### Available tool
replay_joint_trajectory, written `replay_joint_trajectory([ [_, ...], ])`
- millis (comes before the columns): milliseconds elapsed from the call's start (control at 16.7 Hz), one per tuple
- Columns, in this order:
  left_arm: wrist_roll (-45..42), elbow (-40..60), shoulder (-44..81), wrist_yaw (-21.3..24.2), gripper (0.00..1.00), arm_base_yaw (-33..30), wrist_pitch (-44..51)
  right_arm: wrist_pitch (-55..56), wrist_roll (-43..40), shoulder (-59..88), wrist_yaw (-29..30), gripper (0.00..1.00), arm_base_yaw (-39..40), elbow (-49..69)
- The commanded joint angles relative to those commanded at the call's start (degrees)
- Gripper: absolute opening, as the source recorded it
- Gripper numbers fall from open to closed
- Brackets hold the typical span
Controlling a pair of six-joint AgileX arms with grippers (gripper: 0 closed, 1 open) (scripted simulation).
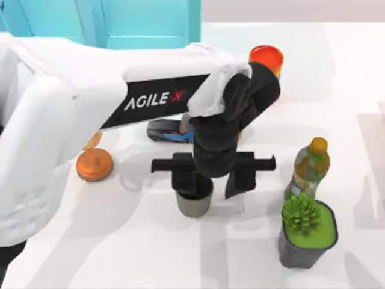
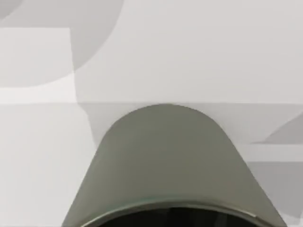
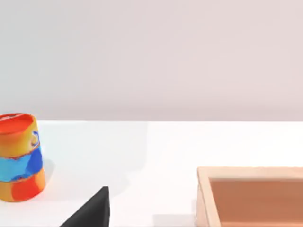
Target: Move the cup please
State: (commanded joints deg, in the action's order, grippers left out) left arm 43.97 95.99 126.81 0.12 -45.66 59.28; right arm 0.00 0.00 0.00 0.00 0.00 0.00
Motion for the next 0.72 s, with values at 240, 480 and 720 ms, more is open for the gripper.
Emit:
replay_joint_trajectory([
  [240, 0.0, 0.0, 0.0, 0.0, 0.02, 0.0, 0.0, 0.0, 0.0, 0.0, 0.0, 1.0, 0.0, 0.0],
  [480, 0.0, 0.0, 0.0, 0.0, 0.0, 0.0, 0.0, 0.0, 0.0, 0.0, 0.0, 1.0, 0.0, 0.0],
  [720, 0.0, 0.0, 0.0, 0.0, 0.0, 0.0, 0.0, 0.0, 0.0, 0.0, 0.0, 1.0, 0.0, 0.0],
])
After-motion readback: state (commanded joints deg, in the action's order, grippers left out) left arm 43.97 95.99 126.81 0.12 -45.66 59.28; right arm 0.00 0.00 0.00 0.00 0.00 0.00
